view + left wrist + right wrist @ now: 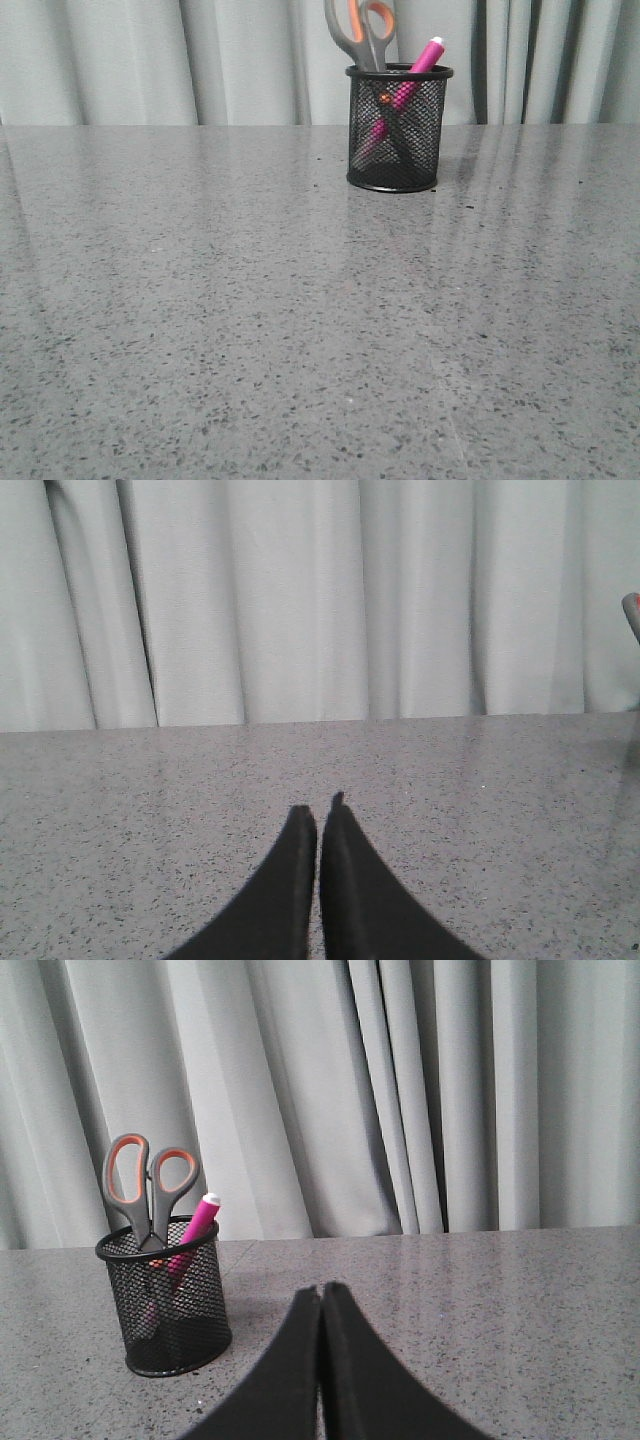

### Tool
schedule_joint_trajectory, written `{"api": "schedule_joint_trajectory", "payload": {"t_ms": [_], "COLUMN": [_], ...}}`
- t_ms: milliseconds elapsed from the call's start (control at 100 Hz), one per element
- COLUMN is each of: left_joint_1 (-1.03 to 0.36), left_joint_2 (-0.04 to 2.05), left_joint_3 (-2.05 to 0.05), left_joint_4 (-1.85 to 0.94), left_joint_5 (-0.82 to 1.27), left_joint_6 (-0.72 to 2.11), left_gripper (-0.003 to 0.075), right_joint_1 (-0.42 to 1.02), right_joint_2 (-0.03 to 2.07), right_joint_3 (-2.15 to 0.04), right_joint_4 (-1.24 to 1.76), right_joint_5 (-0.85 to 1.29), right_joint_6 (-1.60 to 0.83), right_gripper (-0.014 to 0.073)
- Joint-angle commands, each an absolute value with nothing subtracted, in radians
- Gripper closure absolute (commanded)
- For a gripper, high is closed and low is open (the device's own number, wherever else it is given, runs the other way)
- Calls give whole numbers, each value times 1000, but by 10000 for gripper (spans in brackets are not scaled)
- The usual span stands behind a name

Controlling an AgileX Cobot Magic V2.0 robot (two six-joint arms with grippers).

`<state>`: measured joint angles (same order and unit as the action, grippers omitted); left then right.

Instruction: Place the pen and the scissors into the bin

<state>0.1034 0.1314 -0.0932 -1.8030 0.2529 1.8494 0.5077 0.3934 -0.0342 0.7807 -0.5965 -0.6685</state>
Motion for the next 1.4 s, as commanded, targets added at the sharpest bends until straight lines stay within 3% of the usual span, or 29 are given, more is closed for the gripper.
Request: {"api": "schedule_joint_trajectory", "payload": {"t_ms": [0,730,830,1020,1160,1260,1390], "left_joint_1": [105,105,105,94,30,-48,-81], "left_joint_2": [139,139,139,139,139,139,137], "left_joint_3": [-121,-121,-129,-151,-151,-135,-103], "left_joint_4": [-1850,-1810,-1550,-744,-274,-82,-74], "left_joint_5": [287,257,224,145,64,0,-7], "left_joint_6": [1838,1809,1519,734,308,158,143], "left_gripper": [739,739,739,739,739,739,739], "right_joint_1": [502,502,502,502,502,502,502], "right_joint_2": [394,394,394,394,394,394,394], "right_joint_3": [-59,-59,-59,-59,-59,-59,-59], "right_joint_4": [750,750,750,750,750,750,750], "right_joint_5": [-656,-656,-656,-656,-656,-656,-656], "right_joint_6": [-681,-681,-681,-681,-681,-681,-681], "right_gripper": [670,670,670,670,670,670,670]}}
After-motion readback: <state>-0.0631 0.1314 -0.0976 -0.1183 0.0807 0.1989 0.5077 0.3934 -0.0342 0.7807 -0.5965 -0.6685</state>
